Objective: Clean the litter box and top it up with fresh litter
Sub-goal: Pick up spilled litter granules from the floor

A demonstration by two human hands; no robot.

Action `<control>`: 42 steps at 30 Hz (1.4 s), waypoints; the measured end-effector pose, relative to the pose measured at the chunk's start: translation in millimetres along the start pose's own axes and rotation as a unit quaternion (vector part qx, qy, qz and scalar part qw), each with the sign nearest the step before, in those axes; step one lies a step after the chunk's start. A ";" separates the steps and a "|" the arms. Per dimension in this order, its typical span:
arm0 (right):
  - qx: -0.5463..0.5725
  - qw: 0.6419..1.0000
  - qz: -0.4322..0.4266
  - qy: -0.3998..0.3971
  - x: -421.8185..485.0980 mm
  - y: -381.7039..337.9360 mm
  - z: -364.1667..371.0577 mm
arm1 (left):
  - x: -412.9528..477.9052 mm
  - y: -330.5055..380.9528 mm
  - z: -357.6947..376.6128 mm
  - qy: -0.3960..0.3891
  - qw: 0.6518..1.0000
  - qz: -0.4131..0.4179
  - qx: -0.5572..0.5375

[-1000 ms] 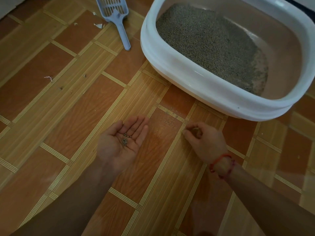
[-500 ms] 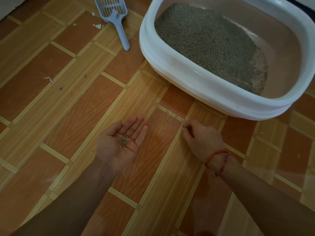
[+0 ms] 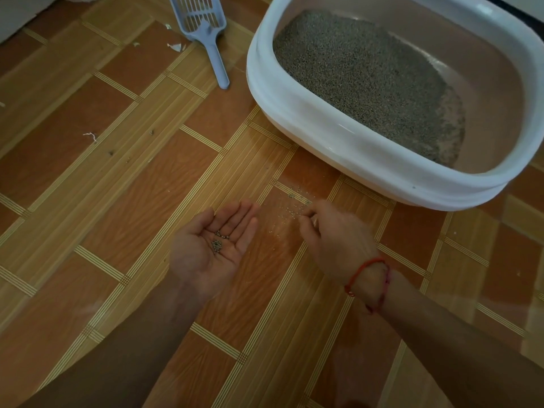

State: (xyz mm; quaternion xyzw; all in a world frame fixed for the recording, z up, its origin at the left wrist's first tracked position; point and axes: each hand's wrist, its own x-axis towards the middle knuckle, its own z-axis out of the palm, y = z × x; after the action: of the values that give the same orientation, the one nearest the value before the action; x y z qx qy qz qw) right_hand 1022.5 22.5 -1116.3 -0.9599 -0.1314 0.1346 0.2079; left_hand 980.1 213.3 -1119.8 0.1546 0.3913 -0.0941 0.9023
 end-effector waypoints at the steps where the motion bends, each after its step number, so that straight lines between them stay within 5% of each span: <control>1: 0.020 1.000 -0.018 0.004 -1.8 -11.8 -2.5 | 0.4 -1.3 0.3 -0.001 1.000 -0.002 0.003; 9: 0.071 0.988 -0.136 -0.033 -12.0 -79.5 1.6 | -1.9 -10.7 -3.0 -0.050 0.993 -0.073 0.078; 15: 0.078 0.984 -0.160 -0.030 -9.7 -76.0 9.0 | -0.5 -7.2 -0.2 -0.041 0.997 -0.051 0.034; 23: 0.050 0.994 -0.089 0.048 7.7 -35.8 2.3 | 4.3 0.4 -3.0 0.010 1.000 -0.009 -0.006; 29: -0.002 1.000 0.008 -0.007 21.8 12.7 7.5 | 5.0 2.6 -1.9 0.022 1.000 -0.005 -0.016; 42: -0.004 1.000 -0.015 -0.004 34.3 12.4 17.2 | 6.1 1.7 -1.2 0.016 1.000 -0.008 -0.017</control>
State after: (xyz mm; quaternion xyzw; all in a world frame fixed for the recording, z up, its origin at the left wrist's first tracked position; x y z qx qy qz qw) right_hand 1051.4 28.4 -1143.8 -0.9581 -0.1472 0.1347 0.2055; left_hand 983.9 215.0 -1124.7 0.1381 0.4087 -0.0919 0.8975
